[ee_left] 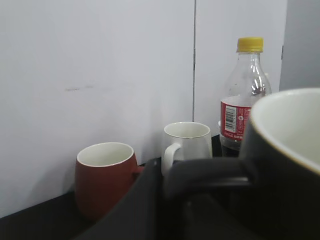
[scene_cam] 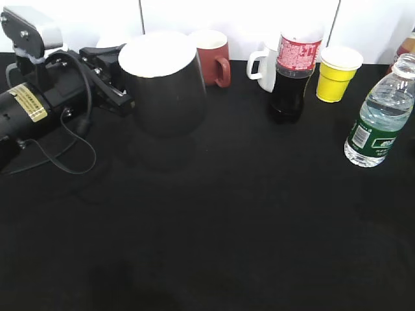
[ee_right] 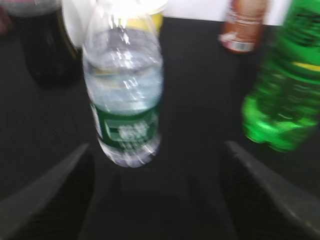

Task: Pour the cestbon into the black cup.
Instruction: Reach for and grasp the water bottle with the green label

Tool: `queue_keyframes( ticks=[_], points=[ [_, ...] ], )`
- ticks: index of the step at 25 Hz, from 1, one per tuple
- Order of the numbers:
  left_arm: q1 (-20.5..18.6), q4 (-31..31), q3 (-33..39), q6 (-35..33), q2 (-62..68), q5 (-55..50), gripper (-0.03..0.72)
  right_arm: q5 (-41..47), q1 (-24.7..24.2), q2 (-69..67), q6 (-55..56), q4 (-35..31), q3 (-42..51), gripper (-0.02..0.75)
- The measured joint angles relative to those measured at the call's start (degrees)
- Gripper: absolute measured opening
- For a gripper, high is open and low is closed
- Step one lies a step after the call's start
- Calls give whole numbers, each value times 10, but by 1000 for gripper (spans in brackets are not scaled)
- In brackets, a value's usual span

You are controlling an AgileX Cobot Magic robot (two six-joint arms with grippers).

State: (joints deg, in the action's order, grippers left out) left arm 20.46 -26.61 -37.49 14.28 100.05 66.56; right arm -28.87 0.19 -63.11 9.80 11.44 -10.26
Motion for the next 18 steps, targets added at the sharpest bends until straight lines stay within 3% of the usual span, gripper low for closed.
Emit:
queue_keyframes(
  ticks=[2,5,9,13,18],
  points=[
    [0,0,0,0,0,0,32,-97,0,-96,37,30,0,591],
    [0,1,0,0,0,0,32,-171,0,-154,48,64,-1,593],
    [0,1,0,0,0,0,32,-204,0,-228,46,64,-33,669],
    [0,1,0,0,0,0,32,-239,0,-293,14,31,-53,671],
    [0,-4,0,0,0,0,32,-284,0,-383,1,39,-124,671]
  ],
)
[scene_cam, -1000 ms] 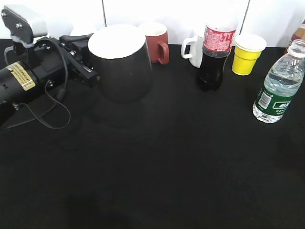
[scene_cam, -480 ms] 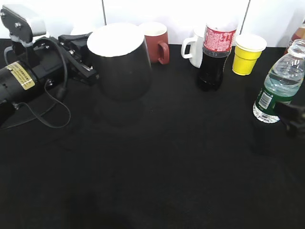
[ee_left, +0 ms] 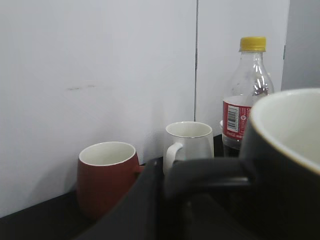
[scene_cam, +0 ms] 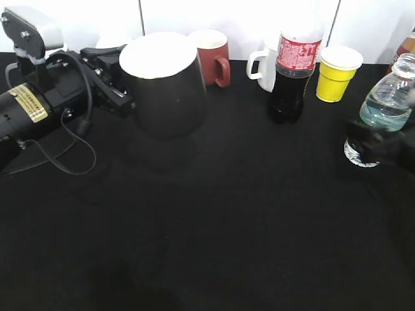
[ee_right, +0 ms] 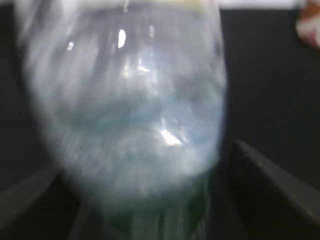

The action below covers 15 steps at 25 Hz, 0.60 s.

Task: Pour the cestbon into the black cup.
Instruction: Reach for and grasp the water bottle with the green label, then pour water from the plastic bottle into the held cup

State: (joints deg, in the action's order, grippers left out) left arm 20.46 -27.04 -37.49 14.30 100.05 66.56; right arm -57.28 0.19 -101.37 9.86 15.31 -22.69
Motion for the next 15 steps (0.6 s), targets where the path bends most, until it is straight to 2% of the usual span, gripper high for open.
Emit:
queue_keyframes(
  ticks=[3,5,9,11,13,15],
  points=[
    [0,-2,0,0,0,0,32,-28,0,-32,0,26,-24,615],
    [0,-4,0,0,0,0,32,-39,0,-32,0,26,-24,492],
    [0,-12,0,0,0,0,32,-63,0,-32,-1,27,-4,493],
    [1,-44,0,3,0,0,32,-71,0,-32,-1,29,1,493],
    [17,-52,0,14,0,-1,32,-56,0,-12,0,73,4,493],
    [57,-52,0,15,0,-27,32,-23,2,55,0,143,5,493]
  ],
)
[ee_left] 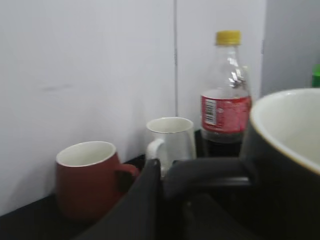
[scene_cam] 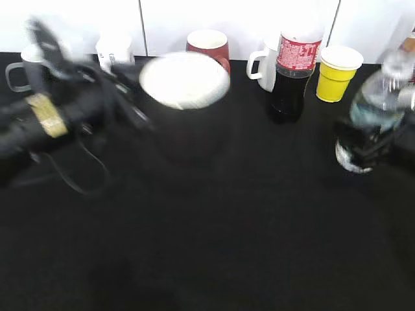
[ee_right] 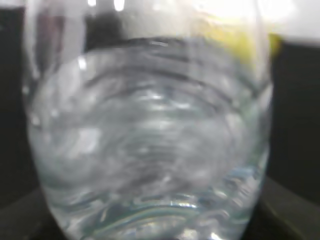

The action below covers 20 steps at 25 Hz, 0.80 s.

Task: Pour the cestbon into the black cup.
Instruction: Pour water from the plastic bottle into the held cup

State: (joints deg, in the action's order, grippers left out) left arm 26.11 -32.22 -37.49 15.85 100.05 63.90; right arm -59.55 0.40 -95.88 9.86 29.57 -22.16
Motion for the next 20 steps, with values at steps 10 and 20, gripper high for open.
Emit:
queue_keyframes(
  ticks=[10,20],
  points=[
    [141,4,-76,2,28,-64,32,196,101,254,-135,112,-76,493],
    [174,15,-107,2,29,-103,32,196,101,260,-449,116,-77,493]
  ],
)
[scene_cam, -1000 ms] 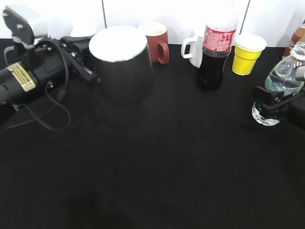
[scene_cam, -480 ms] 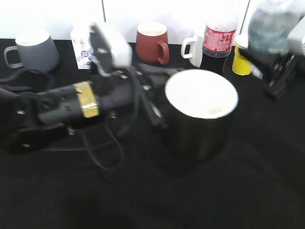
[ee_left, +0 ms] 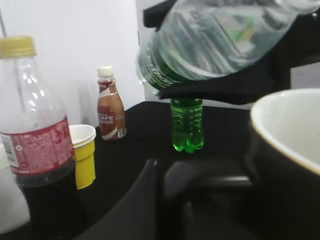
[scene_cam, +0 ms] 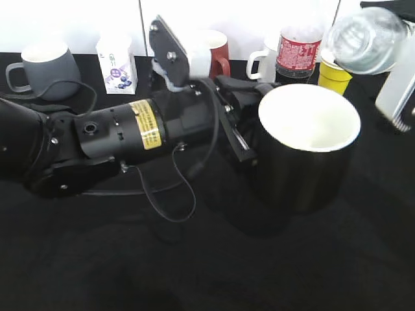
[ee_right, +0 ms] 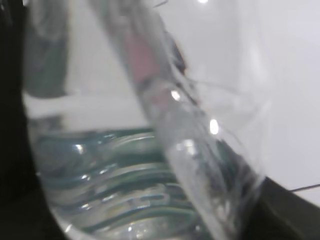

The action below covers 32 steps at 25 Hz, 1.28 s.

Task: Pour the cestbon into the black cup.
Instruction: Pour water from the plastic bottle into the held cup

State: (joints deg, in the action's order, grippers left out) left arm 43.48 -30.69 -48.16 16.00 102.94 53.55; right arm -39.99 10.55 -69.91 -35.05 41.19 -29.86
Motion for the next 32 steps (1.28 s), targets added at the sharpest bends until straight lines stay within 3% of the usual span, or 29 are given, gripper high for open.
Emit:
queue_keyframes(
  ticks=[8,32],
  points=[
    [0,1,0,0,0,-8,32,0,0,0,-138,0,0,493],
    [0,-3,0,-1,0,-21,32,-2,0,0,-328,-57,-2,493]
  ],
)
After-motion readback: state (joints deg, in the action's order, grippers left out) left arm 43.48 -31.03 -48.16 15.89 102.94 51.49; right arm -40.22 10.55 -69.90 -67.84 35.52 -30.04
